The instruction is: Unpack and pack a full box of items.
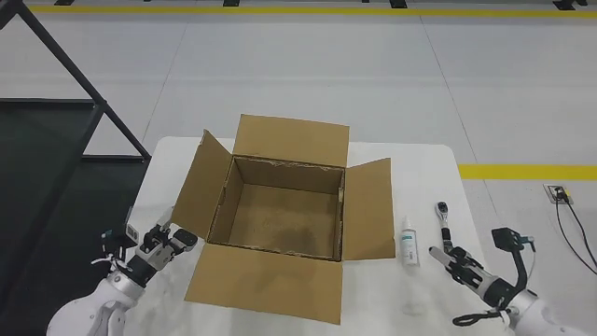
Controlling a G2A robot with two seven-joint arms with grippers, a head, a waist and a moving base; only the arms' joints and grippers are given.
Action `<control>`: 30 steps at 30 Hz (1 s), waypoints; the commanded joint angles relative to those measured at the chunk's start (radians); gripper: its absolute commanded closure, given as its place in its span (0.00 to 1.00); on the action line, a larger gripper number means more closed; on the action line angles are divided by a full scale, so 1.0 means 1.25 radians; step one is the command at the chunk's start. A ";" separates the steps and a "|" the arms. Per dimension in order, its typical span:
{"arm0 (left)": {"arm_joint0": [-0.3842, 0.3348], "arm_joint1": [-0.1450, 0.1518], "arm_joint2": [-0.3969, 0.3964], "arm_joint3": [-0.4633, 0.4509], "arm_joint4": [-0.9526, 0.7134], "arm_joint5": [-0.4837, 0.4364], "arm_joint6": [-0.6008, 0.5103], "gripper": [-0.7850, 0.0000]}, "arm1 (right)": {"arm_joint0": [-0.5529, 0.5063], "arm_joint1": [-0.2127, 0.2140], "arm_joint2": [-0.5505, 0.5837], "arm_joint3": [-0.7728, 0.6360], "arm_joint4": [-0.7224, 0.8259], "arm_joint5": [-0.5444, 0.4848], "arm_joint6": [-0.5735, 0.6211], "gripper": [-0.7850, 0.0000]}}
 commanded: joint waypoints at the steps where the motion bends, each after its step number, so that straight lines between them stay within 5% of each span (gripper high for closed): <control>1: -0.002 -0.001 0.013 -0.002 0.000 -0.003 0.005 0.00 | -0.002 0.002 0.000 0.001 0.003 -0.001 -0.001 0.20; 8: -0.002 -0.001 0.041 -0.007 0.005 -0.007 0.009 0.00 | 0.002 0.012 -0.005 0.008 0.008 -0.005 0.002 0.16; 14: 0.000 0.001 0.050 -0.014 0.006 -0.008 0.006 0.00 | 0.015 0.022 -0.021 0.011 -0.009 -0.011 0.026 0.00; 30: 0.025 0.009 0.015 -0.031 -0.021 -0.037 0.011 0.00 | 0.043 0.045 -0.062 -0.001 -0.104 -0.015 0.072 0.00</control>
